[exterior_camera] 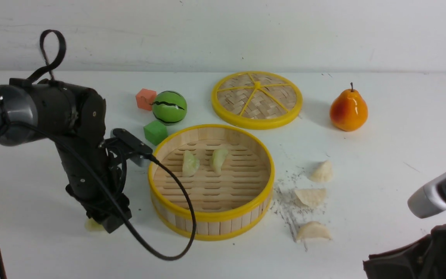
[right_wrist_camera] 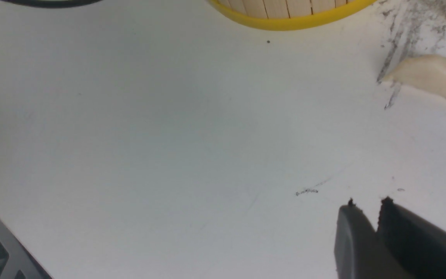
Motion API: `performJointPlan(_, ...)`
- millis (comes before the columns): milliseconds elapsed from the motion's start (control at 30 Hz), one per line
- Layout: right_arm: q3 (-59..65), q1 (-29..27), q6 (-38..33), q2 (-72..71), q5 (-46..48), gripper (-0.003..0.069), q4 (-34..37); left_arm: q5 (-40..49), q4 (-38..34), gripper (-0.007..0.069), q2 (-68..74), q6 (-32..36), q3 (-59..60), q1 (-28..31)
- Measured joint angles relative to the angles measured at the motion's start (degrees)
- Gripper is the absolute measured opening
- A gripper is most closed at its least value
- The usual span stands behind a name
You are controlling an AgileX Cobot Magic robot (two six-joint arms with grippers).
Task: Put the dumplings into the steamer on the white table.
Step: 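Reach for and grasp a dumpling on the table with the left gripper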
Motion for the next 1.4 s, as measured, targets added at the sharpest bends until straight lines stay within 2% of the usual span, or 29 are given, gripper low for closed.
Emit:
performJointPlan(100,0.0,0.0,0.0,0.0,-0.06,0.0095,0.19,-1.98,0.91,0.0334,1.39,0.72,-0.47,0.0)
performJointPlan(267,0.0,0.0,0.0,0.0,-0.06,0.0095,0.19,-1.86,1.32,0.0328,1.66,-1.54,-0.82,0.0)
performJointPlan(367,0.0,0.0,0.0,0.0,-0.11,0.0095,0.19,-1.12,1.66,0.0328,2.03,-6.77,-1.81,0.0)
performJointPlan(533,0.0,0.0,0.0,0.0,-0.29,0.0095,0.19,2.55,1.67,0.0325,3.49,-21.36,-6.0,0.0)
performJointPlan(600,0.0,0.0,0.0,0.0,-0.35,0.0095,0.14,3.32,1.55,0.0293,3.81,-23.91,-7.07,0.0)
performJointPlan(633,0.0,0.0,0.0,0.0,-0.35,0.0095,0.14,4.14,1.05,0.0167,4.09,-27.45,-8.72,0.0)
performJointPlan(667,0.0,0.0,0.0,0.0,-0.4,0.0097,0.14,4.74,0.7,0.0084,4.22,-29.46,-9.73,0.0)
performJointPlan(700,0.0,0.0,0.0,0.0,-0.4,0.0097,0.14,4.74,0.7,0.0071,4.28,-29.46,-9.73,0.0)
performJointPlan(733,0.0,0.0,0.0,0.0,-0.46,0.0097,0.09,4.77,0.02,-0.0003,4.33,-32.22,-10.78,0.0)
performJointPlan(767,0.0,0.0,0.0,0.0,-0.46,0.0097,0.09,4.54,-0.27,-0.0014,4.33,-33.49,-11.04,0.0)
performJointPlan(933,0.0,0.0,0.0,0.0,-0.46,0.0104,0.09,4.68,0.96,-0.001,4.45,-35.61,-11.1,0.0)
performJointPlan(1000,0.0,0.0,0.0,0.0,-0.46,0.0104,0.09,5.84,2.45,0.0024,4.45,-35.8,-11.11,0.0)
performJointPlan(1300,0.0,0.0,0.0,0.0,-0.64,0.0107,0.09,8.95,4.94,0.0355,5.58,-35.92,-11.18,0.0)
performJointPlan(1400,0.0,0.0,0.0,0.0,-0.64,0.0107,0.09,8.67,5.11,0.0375,7.85,-34.86,-11.18,0.0)
